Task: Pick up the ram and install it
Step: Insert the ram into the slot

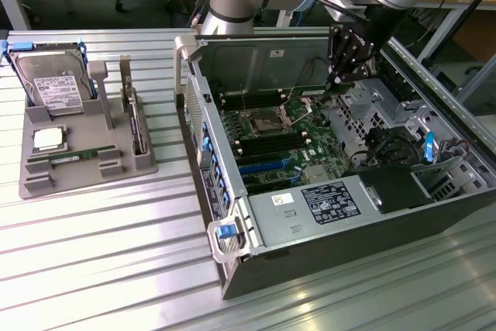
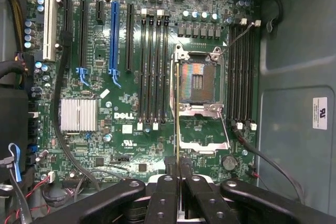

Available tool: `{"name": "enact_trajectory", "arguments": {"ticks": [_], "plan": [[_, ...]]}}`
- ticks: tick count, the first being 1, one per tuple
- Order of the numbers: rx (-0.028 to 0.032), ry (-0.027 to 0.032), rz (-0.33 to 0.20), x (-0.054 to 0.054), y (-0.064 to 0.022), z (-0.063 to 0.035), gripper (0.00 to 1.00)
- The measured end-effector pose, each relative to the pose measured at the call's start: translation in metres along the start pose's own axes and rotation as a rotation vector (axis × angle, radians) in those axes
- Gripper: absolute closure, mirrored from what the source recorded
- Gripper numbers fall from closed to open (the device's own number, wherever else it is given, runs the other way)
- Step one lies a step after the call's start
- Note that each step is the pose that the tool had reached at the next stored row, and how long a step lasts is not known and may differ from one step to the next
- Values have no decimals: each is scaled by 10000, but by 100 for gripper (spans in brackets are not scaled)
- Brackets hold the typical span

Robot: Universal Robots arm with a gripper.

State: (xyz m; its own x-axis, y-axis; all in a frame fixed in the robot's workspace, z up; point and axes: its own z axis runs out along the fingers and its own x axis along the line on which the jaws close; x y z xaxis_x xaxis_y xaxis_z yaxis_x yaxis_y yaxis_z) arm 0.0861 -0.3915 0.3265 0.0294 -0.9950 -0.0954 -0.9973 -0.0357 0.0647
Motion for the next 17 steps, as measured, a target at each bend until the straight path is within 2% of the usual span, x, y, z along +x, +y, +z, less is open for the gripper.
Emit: {"name": "enact_trajectory", "arguments": {"ticks": [17], "plan": [[0,1,0,12,-7,115,88]]}}
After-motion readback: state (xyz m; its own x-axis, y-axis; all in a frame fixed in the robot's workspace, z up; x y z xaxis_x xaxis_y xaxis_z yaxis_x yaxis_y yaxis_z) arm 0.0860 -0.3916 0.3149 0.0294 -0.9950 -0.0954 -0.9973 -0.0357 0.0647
